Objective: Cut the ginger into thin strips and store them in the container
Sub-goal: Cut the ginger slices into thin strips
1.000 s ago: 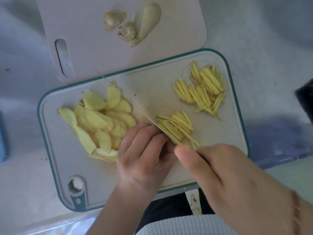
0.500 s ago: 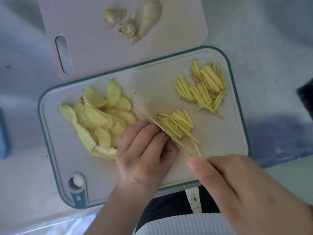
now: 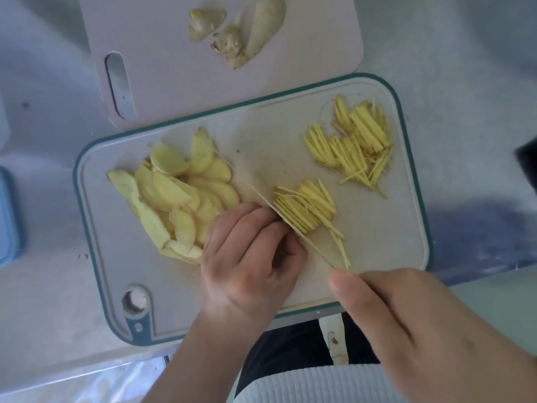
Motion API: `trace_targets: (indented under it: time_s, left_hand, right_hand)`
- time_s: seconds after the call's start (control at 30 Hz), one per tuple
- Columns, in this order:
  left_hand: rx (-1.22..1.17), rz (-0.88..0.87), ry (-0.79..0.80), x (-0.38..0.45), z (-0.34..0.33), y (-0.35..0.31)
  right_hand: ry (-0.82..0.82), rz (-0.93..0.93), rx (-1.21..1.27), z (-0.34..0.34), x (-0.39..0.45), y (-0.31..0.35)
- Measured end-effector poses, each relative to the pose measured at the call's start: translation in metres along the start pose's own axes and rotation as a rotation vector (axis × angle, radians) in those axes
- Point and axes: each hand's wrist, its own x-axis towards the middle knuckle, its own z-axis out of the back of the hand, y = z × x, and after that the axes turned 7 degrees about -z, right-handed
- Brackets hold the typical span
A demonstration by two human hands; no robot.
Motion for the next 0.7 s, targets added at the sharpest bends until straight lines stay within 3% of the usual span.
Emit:
trace_targets:
  time_s: [0.23, 0.5, 0.7]
  left_hand:
    - [-0.065, -0.022, -0.020, 0.001, 0.002, 0.000]
    - [0.036, -0.004, -0.013, -0.001, 0.001, 0.000]
    - [-0.009, -0.051, -0.033, 0.000, 0.001, 0.002]
  right_hand:
    - [0.077, 0.130, 0.053, -0.009, 0.032, 0.013]
    - [-0.002, 0.044, 0.053, -0.009, 0.000, -0.006]
    - [0.042, 0.124, 0.088, -0.014, 0.031, 0.017]
